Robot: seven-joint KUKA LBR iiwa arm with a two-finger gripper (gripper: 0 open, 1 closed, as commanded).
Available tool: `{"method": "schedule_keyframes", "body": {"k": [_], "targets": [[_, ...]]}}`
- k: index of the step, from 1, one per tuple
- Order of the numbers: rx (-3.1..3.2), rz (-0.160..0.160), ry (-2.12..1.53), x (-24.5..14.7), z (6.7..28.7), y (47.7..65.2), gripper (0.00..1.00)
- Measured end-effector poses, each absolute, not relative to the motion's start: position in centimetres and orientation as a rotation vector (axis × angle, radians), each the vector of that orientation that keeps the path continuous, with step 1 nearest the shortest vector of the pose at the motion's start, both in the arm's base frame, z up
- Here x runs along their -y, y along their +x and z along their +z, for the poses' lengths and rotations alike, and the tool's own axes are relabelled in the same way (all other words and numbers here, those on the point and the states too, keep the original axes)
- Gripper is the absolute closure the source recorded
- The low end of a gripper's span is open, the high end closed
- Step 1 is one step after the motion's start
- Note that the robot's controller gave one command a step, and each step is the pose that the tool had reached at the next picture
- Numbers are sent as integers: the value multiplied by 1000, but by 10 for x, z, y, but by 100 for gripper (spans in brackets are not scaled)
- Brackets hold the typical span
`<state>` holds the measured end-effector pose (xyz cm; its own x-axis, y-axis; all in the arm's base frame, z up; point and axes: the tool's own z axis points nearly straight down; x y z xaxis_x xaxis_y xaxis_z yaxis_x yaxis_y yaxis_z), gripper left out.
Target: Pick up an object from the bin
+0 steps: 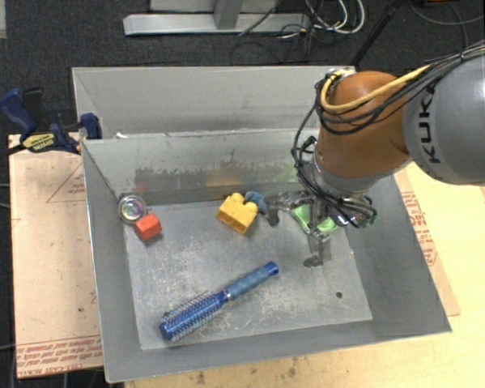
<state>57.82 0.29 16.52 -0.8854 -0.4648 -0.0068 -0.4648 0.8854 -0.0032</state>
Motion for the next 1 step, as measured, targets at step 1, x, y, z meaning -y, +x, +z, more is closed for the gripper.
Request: {"method": "schedule_keyframes", "body": {"k": [1], "targets": [[-3017,4,-888,-25,81,488,0]]}}
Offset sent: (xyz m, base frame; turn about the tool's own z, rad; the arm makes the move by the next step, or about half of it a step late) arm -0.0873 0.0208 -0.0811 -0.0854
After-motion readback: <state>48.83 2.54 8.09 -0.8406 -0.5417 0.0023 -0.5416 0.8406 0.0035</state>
